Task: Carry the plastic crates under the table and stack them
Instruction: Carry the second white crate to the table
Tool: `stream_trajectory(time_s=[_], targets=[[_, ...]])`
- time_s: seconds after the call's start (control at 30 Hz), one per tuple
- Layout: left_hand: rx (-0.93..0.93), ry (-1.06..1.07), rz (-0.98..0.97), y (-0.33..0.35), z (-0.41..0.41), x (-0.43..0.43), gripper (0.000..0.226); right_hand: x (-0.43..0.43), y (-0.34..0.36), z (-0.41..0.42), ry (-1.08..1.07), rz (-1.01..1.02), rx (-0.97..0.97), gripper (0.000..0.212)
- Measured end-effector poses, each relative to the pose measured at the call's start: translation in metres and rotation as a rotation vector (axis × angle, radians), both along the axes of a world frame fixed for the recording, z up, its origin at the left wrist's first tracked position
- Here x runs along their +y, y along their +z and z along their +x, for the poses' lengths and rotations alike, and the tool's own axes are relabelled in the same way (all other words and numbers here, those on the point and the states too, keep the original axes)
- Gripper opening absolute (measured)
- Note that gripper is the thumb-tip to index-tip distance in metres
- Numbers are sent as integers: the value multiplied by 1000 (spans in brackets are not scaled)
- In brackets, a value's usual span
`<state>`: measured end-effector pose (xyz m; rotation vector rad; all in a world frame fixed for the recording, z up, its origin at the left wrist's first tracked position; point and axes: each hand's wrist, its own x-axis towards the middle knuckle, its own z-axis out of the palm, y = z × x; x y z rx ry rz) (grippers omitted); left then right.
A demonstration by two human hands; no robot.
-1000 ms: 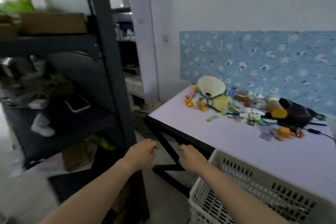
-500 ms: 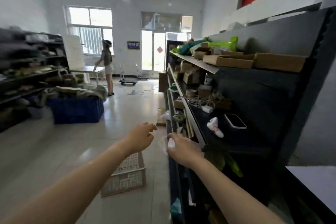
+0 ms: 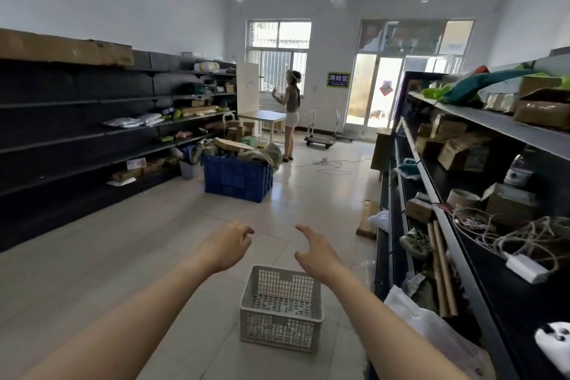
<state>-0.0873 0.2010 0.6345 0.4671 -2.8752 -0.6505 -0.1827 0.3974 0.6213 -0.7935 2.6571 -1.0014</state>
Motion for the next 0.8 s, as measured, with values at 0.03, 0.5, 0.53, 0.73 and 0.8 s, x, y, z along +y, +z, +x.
stream_trajectory(time_s=[0.03,0.5,0.53,0.73,0.8], targets=[[-6,33,22,-6,-8,-15,39,-8,-5,-15,3,0,-19,63],[-134,66,5,-95,-225,-225,40,-110,-65,-275,-269,45,-80,47],[-159,42,25,-102,-243,-235,39,-113,-72,-290,-299,67,-99,48],[-293,-47,90,-151,-366,-277,39,-123,-118,-382,-413,184,-132,44],[-326,-87,94,-168,-408,-278,39,-124,-138,-416,-425,214,-146,43]])
